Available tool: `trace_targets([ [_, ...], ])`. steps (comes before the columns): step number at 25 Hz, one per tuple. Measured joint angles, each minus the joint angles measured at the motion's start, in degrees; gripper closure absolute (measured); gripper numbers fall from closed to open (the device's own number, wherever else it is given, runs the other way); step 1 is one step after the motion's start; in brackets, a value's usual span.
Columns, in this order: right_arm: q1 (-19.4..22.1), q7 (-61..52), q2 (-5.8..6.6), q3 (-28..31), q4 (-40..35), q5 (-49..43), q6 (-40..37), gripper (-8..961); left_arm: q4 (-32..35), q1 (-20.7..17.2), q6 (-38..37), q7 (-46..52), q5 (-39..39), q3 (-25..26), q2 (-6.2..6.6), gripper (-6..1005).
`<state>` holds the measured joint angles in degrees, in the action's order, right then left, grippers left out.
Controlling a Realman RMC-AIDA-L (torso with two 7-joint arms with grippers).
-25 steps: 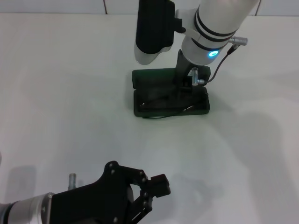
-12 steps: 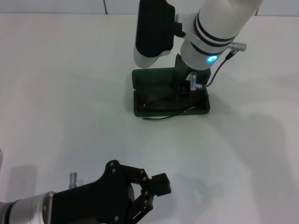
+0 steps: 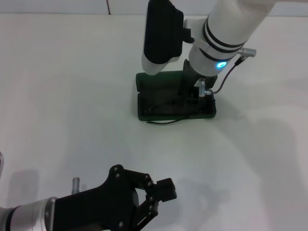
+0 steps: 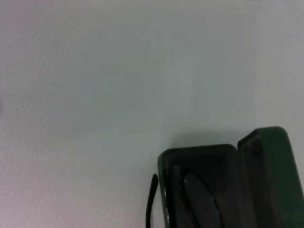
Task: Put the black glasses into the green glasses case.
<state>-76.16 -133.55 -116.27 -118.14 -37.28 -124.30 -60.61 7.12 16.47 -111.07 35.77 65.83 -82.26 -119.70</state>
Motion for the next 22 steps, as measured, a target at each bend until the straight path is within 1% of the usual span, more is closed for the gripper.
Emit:
trace_targets([
  [1,0.1,0.0,0.0,0.0,0.0,0.0,0.0,808,0.0,0.0,0.0,0.0,0.0,0.0,0.0,924],
  [18,1.5,0.4,-0.01,-0.2,-1.3,0.1,0.7,804,0.0,-0.1,0.4,0.0,0.0,0.0,-0.01,923],
  [22,1.7,0.9,0.0,-2.1,-0.9,1.5,2.0,804,0.0,-0.1,0.4,0.0,0.0,0.0,0.0,923],
])
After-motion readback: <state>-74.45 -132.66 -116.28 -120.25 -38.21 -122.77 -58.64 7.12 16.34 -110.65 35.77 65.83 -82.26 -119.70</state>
